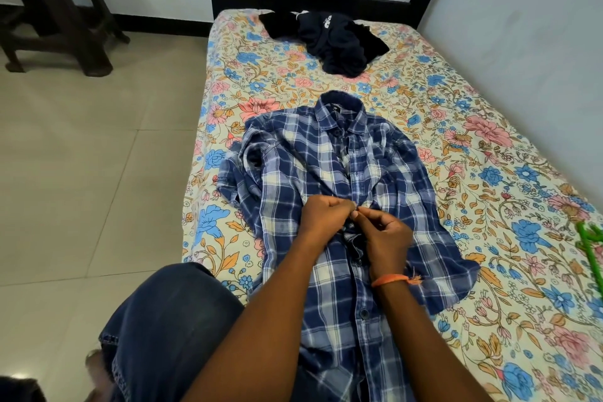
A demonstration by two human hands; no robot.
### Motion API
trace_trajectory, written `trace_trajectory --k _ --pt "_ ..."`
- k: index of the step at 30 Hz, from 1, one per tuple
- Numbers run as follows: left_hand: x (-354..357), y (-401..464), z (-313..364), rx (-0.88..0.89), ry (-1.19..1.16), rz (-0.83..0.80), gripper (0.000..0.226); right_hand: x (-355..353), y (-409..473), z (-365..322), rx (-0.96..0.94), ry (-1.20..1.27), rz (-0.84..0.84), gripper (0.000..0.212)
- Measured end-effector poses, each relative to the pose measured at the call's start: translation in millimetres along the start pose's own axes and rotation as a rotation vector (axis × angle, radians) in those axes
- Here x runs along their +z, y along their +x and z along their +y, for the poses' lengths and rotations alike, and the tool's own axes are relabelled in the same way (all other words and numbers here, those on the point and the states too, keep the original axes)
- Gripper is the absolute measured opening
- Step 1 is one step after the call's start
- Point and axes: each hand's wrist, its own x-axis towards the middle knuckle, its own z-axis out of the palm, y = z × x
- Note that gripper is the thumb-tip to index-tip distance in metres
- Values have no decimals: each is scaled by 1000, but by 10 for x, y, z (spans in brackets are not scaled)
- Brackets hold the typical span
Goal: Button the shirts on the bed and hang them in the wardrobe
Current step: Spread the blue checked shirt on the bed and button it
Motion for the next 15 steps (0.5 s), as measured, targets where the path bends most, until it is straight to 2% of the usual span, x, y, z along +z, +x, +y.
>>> trace_trajectory --k 5,9,13,15 --pt "22 13 -35 54 20 -5 17 20 -23 -16 -6 -21 18 8" --pt "37 48 -6 -34 -31 -1 22 19 -11 -20 7 -4 4 10" --pt "35 57 36 -106 -128 -13 4 10 16 -25 53 48 -4 14" --pt "25 58 62 -126 -163 -34 11 -12 38 -27 85 79 -19 15"
